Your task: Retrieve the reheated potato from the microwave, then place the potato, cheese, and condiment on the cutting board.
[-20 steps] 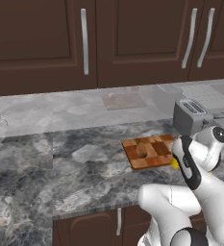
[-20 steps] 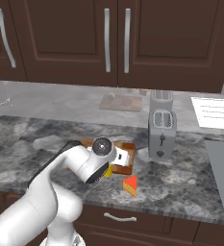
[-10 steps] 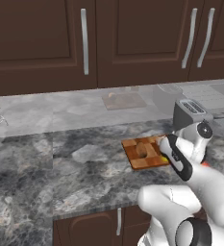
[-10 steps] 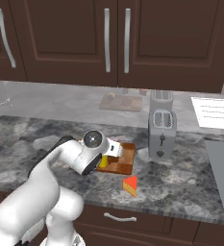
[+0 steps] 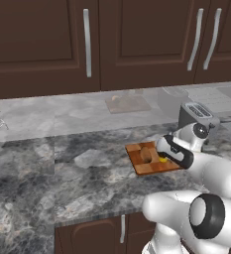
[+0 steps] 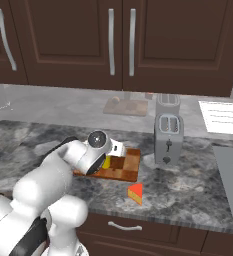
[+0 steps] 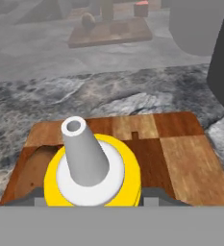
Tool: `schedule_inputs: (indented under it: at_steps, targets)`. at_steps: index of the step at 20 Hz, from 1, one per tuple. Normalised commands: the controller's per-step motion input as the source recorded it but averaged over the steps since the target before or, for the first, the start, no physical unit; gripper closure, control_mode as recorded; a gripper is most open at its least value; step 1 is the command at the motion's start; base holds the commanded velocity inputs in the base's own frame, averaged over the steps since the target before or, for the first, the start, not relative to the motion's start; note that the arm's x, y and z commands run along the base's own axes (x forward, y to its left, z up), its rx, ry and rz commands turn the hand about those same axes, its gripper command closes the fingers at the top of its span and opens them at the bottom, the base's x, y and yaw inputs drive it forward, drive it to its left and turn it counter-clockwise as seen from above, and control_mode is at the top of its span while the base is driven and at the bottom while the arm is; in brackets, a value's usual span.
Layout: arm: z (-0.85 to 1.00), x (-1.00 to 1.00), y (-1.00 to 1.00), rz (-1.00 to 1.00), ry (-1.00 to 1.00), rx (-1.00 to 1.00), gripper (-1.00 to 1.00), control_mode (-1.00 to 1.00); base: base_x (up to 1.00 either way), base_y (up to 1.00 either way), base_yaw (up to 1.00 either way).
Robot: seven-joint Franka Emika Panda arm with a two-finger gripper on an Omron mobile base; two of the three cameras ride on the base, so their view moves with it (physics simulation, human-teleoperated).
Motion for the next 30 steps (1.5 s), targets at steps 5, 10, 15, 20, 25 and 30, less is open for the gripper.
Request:
schedule_inputs:
  at_steps: [5, 10, 15, 20, 25, 30]
  targets:
    - [-0.07, 0.28, 0.01, 0.1, 0.0, 0.0, 1.0, -1.0, 0.0, 0.0, 0.0]
    - [-0.05, 0.26, 0.05, 0.09, -0.04, -0.01, 1.0, -1.0, 0.0, 0.0, 0.0]
    - [-0.1, 0.13, 0.08, 0.08, 0.0, -0.03, 1.0, -1.0, 0.0, 0.0, 0.0]
    - [-0.15, 0.05, 0.08, 0.07, 0.0, -0.06, 1.0, -1.0, 0.0, 0.0, 0.0]
    - [-0.15, 0.01, 0.02, 0.08, 0.0, -0.05, 1.0, -1.0, 0.0, 0.0, 0.0]
    - [-0.14, -0.03, 0.0, 0.07, 0.0, -0.02, -1.0, -1.0, 0.0, 0.0, 0.0]
